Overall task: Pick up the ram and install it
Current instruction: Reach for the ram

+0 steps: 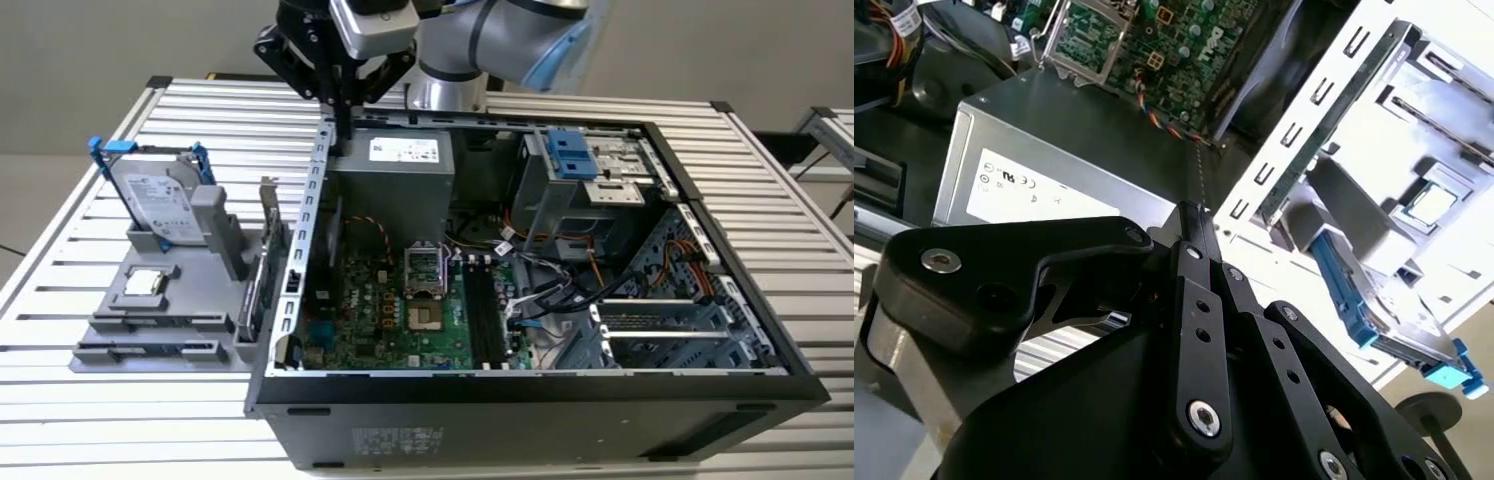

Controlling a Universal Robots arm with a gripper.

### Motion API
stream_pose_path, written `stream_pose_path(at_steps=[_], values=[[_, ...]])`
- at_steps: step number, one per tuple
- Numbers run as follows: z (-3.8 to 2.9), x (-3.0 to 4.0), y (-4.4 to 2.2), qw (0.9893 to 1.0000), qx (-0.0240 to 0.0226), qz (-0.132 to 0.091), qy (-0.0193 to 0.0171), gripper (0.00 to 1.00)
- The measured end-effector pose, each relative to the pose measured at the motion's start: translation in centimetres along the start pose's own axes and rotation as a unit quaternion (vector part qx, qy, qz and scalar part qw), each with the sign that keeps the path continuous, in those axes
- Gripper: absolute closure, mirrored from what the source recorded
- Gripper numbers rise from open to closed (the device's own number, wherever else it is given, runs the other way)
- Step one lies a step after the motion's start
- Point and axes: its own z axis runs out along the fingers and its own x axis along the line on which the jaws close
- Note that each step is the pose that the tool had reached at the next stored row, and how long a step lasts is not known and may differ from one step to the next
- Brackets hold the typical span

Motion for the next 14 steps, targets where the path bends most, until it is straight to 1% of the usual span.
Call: stream_pose_path(at_steps=[14], values=[[-0.02,1.01,-0.07,1.0000,0.0000,0.000,0.0000,1.00]])
